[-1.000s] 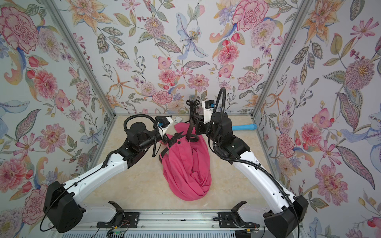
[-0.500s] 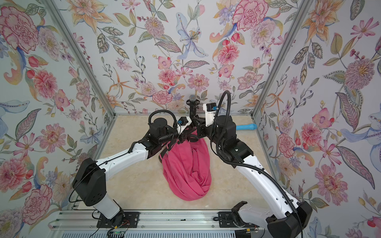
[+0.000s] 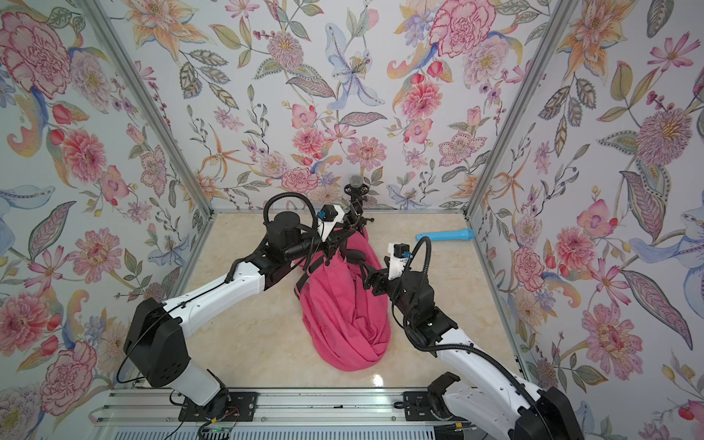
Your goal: Remove the belt from the trousers
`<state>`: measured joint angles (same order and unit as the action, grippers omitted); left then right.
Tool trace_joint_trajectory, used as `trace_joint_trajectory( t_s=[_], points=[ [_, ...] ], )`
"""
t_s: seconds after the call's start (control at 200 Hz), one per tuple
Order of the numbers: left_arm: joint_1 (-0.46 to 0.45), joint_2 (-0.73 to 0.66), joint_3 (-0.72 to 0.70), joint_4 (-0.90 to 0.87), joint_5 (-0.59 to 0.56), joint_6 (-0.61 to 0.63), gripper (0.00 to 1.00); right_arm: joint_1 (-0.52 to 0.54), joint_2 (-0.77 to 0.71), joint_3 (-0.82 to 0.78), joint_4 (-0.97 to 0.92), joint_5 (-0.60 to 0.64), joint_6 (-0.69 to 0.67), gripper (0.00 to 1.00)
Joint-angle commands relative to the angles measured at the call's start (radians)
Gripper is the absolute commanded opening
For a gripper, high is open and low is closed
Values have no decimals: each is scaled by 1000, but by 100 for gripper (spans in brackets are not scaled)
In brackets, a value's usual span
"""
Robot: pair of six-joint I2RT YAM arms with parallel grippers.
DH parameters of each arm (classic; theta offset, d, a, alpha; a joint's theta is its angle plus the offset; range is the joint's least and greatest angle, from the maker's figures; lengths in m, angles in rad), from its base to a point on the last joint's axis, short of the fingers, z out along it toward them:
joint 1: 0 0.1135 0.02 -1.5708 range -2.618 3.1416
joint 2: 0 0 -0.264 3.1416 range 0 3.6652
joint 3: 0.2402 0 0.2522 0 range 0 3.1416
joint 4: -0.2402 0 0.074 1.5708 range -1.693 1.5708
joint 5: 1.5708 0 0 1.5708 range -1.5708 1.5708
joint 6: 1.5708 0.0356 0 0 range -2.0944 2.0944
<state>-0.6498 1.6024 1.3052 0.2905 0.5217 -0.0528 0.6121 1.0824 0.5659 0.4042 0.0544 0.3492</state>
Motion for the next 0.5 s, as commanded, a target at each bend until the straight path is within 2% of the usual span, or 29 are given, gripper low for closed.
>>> trace_joint_trajectory(
  t_s=[0.0, 0.095, 0.255, 0.42, 0.495],
  points=[
    [15, -78, 90, 23, 59, -105, 0, 31, 154, 84, 175, -61, 23, 89],
    [32, -94, 111, -13, 101, -149, 0, 103, 265, 194, 148, -16, -7, 90],
    [58, -132, 135, -33, 156, -220, 0, 83, 425, 284, 223, -30, -4, 89],
    [103, -188, 165, -91, 204, -283, 0, 53, 547, 341, 224, -25, 27, 77],
    [140, -227, 176, -105, 232, -333, 0, 44, 595, 344, 226, -20, 38, 68]
  ],
)
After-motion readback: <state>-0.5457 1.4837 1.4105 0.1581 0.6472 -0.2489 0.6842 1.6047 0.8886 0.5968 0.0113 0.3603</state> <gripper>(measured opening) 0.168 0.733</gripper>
